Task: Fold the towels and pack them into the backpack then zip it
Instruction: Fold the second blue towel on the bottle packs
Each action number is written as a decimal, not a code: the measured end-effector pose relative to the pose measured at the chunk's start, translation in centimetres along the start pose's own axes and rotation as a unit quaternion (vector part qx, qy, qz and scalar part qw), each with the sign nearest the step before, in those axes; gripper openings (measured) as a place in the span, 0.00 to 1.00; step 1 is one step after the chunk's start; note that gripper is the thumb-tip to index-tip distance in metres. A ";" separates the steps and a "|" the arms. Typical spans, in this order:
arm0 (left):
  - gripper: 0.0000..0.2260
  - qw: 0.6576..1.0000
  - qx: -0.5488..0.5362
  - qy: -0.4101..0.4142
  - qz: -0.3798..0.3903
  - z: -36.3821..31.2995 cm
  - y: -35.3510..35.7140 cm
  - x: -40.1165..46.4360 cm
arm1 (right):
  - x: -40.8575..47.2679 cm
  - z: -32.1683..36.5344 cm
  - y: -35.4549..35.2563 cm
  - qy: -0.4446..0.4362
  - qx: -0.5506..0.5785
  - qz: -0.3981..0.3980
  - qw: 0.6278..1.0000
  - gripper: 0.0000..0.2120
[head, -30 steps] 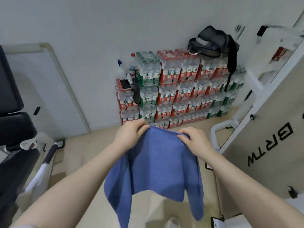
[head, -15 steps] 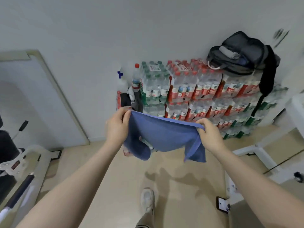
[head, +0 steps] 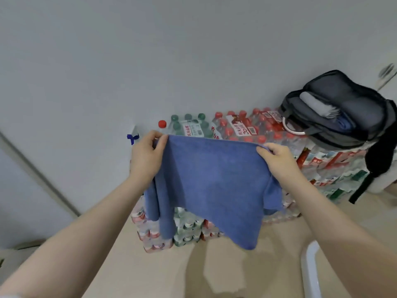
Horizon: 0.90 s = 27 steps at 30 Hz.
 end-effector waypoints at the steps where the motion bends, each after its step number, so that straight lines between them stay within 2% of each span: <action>1: 0.07 1.000 -0.001 0.003 -0.006 -0.5 0.6 1.6 | 1.9 0.1 -0.1 -0.002 0.007 0.001 1.000 0.16; 5: 0.08 0.998 0.003 0.034 -0.047 -2.9 2.8 8.4 | 10.5 1.2 -0.7 -0.041 0.022 -0.003 0.999 0.16; 10: 0.07 0.991 -0.035 0.050 -0.120 -5.8 5.5 16.3 | 22.3 2.8 -0.8 -0.063 0.057 0.054 0.995 0.22; 13: 0.06 0.991 0.014 0.041 -0.126 -6.4 8.6 20.3 | 28.2 3.4 -0.6 -0.106 0.022 0.036 0.993 0.13; 15: 0.16 0.983 0.158 0.027 -0.089 -4.9 12.0 22.1 | 31.3 2.3 0.5 -0.117 -0.051 0.048 0.991 0.06; 17: 0.22 0.962 0.270 0.005 -0.050 -2.3 15.8 21.7 | 33.5 -0.3 1.9 -0.083 -0.116 0.099 0.985 0.20; 18: 0.20 0.956 0.291 0.029 -0.030 -1.6 17.7 20.9 | 34.1 -1.7 2.4 -0.075 -0.136 0.122 0.980 0.24; 20: 0.14 0.949 0.293 0.109 0.035 -1.0 21.2 18.4 | 34.4 -4.0 2.7 -0.085 -0.172 0.154 0.969 0.23; 22: 0.15 0.948 0.251 0.141 0.135 -0.7 23.8 15.8 | 33.3 -5.9 2.7 -0.123 -0.204 0.189 0.953 0.17; 24: 0.18 0.931 0.232 0.157 0.234 -0.7 26.1 13.8 | 31.8 -7.5 2.8 -0.162 -0.236 0.235 0.929 0.14; 27: 0.17 0.903 0.234 0.154 0.326 -0.7 28.6 11.9 | 29.5 -9.6 3.4 -0.178 -0.300 0.305 0.886 0.25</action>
Point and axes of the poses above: each hand's wrist, its own x-axis towards the middle knuckle, its own y-axis out of the palm, z = x × y, the point moved 5 cm from there along x, towards the middle knuckle, and after that the axes turned 3 degrees about -y, right-handed, at the moved point
